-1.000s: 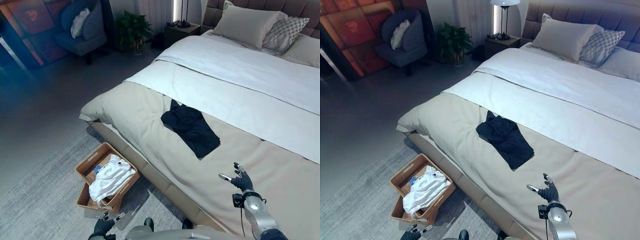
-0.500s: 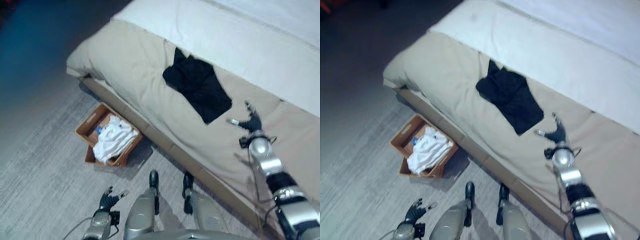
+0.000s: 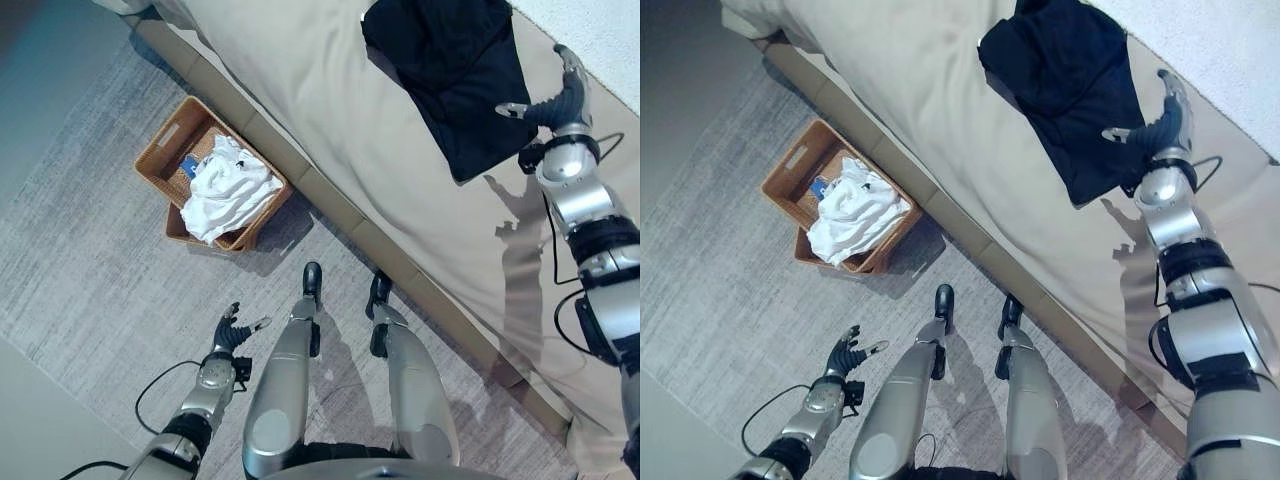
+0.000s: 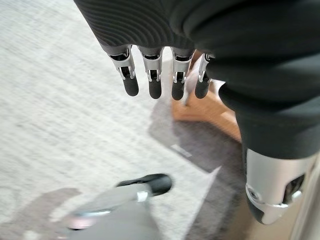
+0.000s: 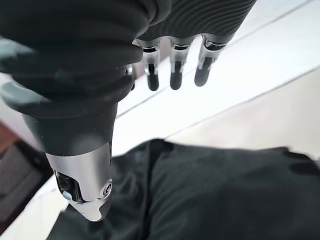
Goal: Pick up clothes into the bucket
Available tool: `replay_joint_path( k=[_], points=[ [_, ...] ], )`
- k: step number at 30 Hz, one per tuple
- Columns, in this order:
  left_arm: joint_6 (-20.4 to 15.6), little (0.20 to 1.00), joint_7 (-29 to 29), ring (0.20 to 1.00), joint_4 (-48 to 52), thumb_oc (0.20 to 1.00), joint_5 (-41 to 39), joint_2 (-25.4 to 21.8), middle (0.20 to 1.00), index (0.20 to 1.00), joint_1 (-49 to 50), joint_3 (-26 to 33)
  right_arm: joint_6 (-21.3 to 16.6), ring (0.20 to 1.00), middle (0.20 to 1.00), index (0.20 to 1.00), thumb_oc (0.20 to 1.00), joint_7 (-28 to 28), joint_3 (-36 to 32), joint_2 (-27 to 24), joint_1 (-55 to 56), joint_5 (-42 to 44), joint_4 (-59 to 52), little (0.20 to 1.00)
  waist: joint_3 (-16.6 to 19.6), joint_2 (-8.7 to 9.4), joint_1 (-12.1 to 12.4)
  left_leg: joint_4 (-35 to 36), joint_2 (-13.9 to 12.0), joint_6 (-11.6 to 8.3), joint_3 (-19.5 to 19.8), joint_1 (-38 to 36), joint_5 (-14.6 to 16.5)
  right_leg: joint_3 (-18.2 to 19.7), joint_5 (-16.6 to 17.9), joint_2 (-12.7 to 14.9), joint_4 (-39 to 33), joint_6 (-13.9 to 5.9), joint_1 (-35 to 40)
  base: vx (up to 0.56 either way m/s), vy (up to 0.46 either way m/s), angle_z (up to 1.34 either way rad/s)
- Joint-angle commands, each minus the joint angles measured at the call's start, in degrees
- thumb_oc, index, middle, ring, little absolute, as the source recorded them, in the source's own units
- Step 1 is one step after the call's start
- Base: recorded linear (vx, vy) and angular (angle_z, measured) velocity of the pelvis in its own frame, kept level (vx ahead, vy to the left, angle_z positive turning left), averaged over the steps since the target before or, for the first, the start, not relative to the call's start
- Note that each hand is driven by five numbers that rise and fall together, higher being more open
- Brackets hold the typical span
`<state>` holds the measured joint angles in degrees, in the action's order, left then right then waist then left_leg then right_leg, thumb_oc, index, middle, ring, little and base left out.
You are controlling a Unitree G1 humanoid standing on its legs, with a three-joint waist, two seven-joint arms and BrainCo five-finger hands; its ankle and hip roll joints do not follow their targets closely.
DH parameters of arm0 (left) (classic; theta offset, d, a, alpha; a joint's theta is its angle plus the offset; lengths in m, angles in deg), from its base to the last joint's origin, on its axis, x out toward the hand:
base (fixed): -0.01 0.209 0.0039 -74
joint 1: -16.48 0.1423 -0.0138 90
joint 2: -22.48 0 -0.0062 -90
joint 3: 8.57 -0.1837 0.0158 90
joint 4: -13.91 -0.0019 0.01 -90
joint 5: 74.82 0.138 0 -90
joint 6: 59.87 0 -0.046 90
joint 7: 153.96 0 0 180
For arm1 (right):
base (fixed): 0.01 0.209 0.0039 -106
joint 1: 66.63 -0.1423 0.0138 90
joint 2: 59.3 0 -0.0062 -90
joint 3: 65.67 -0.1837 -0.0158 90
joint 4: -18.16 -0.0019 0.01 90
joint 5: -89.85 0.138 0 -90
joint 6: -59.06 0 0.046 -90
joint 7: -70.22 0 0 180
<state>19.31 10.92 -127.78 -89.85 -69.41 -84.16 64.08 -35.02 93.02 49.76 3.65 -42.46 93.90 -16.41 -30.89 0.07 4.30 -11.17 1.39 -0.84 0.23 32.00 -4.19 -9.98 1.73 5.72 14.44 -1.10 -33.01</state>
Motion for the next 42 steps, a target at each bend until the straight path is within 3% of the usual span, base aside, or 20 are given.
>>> replay_joint_path(
  k=[1,7,8,9,10,11,16,17,18,19,20,29,35,36,37,42],
  points=[
    [-0.9,1.000,-1.6,1.000,1.3,1.000,-2.5,-2.6,1.000,1.000,1.6,-0.2,0.4,1.000,1.000,1.000,1.000,1.4,3.8,-2.3,-4.2,0.7,2.0,1.000,1.1,3.04,0.5,-6.0,1.4,-0.40,2.6,5.6,2.5,1.1,0.0,2.7,2.2,-4.37,-1.9,0.00,0.000,0.00],
    [-1.5,1.000,-2.5,1.000,4.0,1.000,-4.4,-2.5,1.000,1.000,0.3,-2.9,1.6,1.000,1.000,1.000,1.000,0.2,9.8,1.4,-12.2,0.9,9.9,1.000,1.1,2.69,1.3,-6.1,1.6,-0.31,3.0,11.2,1.9,0.7,1.0,2.8,1.8,-4.62,-7.1,-0.01,0.011,0.01],
    [-1.6,1.000,-2.6,1.000,4.6,1.000,-4.6,-2.3,1.000,1.000,-0.1,-3.4,1.5,1.000,1.000,1.000,1.000,0.2,10.1,1.5,-12.8,1.2,10.4,1.000,1.1,2.52,1.4,-6.2,1.8,-0.34,3.1,11.9,1.8,0.6,0.9,3.0,1.9,-4.63,-7.6,0.08,0.007,-0.01],
    [-1.7,1.000,-2.7,1.000,5.6,1.000,-4.9,-2.1,1.000,1.000,0.0,-4.4,1.4,1.000,1.000,1.000,1.000,-0.4,11.1,1.8,-13.0,1.9,11.8,1.000,1.1,2.17,1.7,-6.5,1.9,-0.64,3.6,11.5,3.6,0.8,-1.0,3.0,2.8,-5.08,-7.5,0.00,0.000,0.00],
    [-1.7,1.000,-2.7,1.000,5.7,1.000,-4.9,-2.2,1.000,1.000,-0.5,-4.3,1.4,1.000,1.000,1.000,1.000,-0.3,11.0,1.6,-13.5,1.9,11.8,1.000,1.1,2.18,1.6,-6.3,2.1,-0.36,3.4,13.1,1.7,0.2,0.7,3.2,2.2,-4.67,-8.8,0.08,-0.005,0.07],
    [-1.7,1.000,-2.8,1.000,6.5,1.000,-5.1,-2.0,1.000,1.000,-0.3,-4.9,1.4,1.000,1.000,1.000,1.000,-0.5,11.1,1.8,-13.3,2.7,12.4,1.000,1.1,1.88,1.9,-6.7,2.1,-0.63,3.8,12.3,3.6,0.7,-1.1,3.1,3.2,-5.10,-8.2,0.00,0.010,0.10],
    [-1.5,1.000,-3.0,1.000,7.4,1.000,-3.9,-2.7,1.000,1.000,-2.6,-6.4,1.6,1.000,1.000,1.000,1.000,-2.3,13.4,1.3,-15.2,3.6,14.2,1.000,1.1,1.53,2.0,-5.7,2.3,-0.84,4.0,14.7,2.9,0.2,-0.9,3.6,3.1,-5.29,-10.7,0.03,0.005,0.05],
    [-1.5,1.000,-2.9,1.000,7.7,1.000,-3.8,-3.0,1.000,1.000,-2.8,-6.6,1.5,0.589,0.589,0.589,0.589,-3.3,14.3,1.2,-15.6,3.7,14.3,0.589,1.1,1.48,2.0,-5.7,2.3,-0.87,4.0,15.2,2.8,0.0,-1.0,3.8,3.2,-5.33,-11.3,0.03,0.004,0.09],
    [-1.6,1.000,-2.8,1.000,8.5,1.000,-4.0,-3.0,1.000,1.000,-3.1,-6.7,1.6,0.507,0.507,0.507,0.507,-3.8,14.8,1.1,-16.1,4.1,14.6,0.507,1.1,1.40,2.0,-5.7,2.5,-0.94,4.0,15.8,2.7,-0.2,-1.0,4.0,3.1,-5.34,-11.7,0.03,0.004,0.08],
    [-1.6,1.000,-2.8,1.000,8.5,1.000,-4.0,-3.0,1.000,1.000,-3.1,-6.7,1.6,0.507,0.507,0.507,0.507,-3.8,14.8,1.1,-16.1,4.1,14.6,0.507,1.1,1.40,2.0,-5.7,2.5,-0.94,4.0,15.8,2.7,-0.2,-1.0,4.0,3.1,-5.34,-11.7,0.03,0.002,0.05],
    [-1.6,1.000,-2.9,1.000,8.8,1.000,-4.1,-3.0,1.000,1.000,-3.3,-6.7,1.5,0.200,0.200,0.200,0.200,-3.8,14.8,0.8,-15.8,4.5,14.5,0.200,1.1,1.32,1.9,-5.7,2.5,-0.94,4.1,16.2,2.7,-0.3,-1.1,4.1,3.4,-5.35,-12.2,0.00,0.000,0.00],
    [-1.8,1.000,-3.5,1.000,9.9,1.000,-4.0,-3.1,1.000,1.000,-4.0,-6.7,-0.3,0.200,0.200,0.200,0.200,-2.7,14.9,0.1,-15.5,6.1,9.0,0.200,1.1,1.96,1.1,-6.0,2.4,-0.95,3.4,16.3,3.1,0.3,-0.9,4.1,3.2,-5.42,-12.5,0.00,0.000,0.00],
    [-2.0,1.000,-3.9,1.000,10.5,1.000,-3.7,-3.6,1.000,1.000,-2.8,-5.2,-2.5,0.200,0.200,0.200,0.200,-0.8,14.5,-3.4,-14.9,7.3,-3.7,0.200,1.1,3.22,-0.2,-6.5,2.2,-1.21,3.0,15.1,3.6,0.7,-1.2,3.8,3.4,-5.41,-11.6,0.00,0.000,0.00],
    [-2.0,1.000,-3.9,1.000,10.6,1.000,-3.5,-3.7,1.000,1.000,-2.2,-4.6,-3.2,0.200,0.200,0.200,0.200,-0.2,13.5,-4.9,-14.3,7.9,-8.1,0.200,1.1,3.51,-0.6,-6.7,2.1,-1.25,3.0,14.6,3.7,0.9,-1.1,3.8,3.5,-5.38,-11.1,-0.08,0.001,0.00],
    [-2.0,1.000,-3.9,1.000,10.7,1.000,-3.4,-3.9,1.000,1.000,-2.7,-4.6,-3.2,0.200,0.200,0.200,0.200,-0.1,13.2,-5.2,-14.5,7.8,-8.3,0.200,1.1,3.58,-0.7,-6.4,2.2,-0.98,2.7,16.1,1.8,0.4,0.6,4.0,2.9,-4.97,-12.4,-0.08,0.001,-0.02],
    [-1.9,1.000,-3.9,1.000,10.4,1.000,-2.2,-4.3,1.000,1.000,-1.5,-2.8,-5.8,0.200,0.200,0.200,0.200,1.8,7.7,-8.5,-9.7,9.2,-20.9,0.200,1.1,4.43,-1.7,-6.2,1.7,-1.11,2.3,12.3,2.2,0.7,0.6,3.8,2.8,-5.04,-9.1,-0.03,-0.020,-0.06]
  ],
)
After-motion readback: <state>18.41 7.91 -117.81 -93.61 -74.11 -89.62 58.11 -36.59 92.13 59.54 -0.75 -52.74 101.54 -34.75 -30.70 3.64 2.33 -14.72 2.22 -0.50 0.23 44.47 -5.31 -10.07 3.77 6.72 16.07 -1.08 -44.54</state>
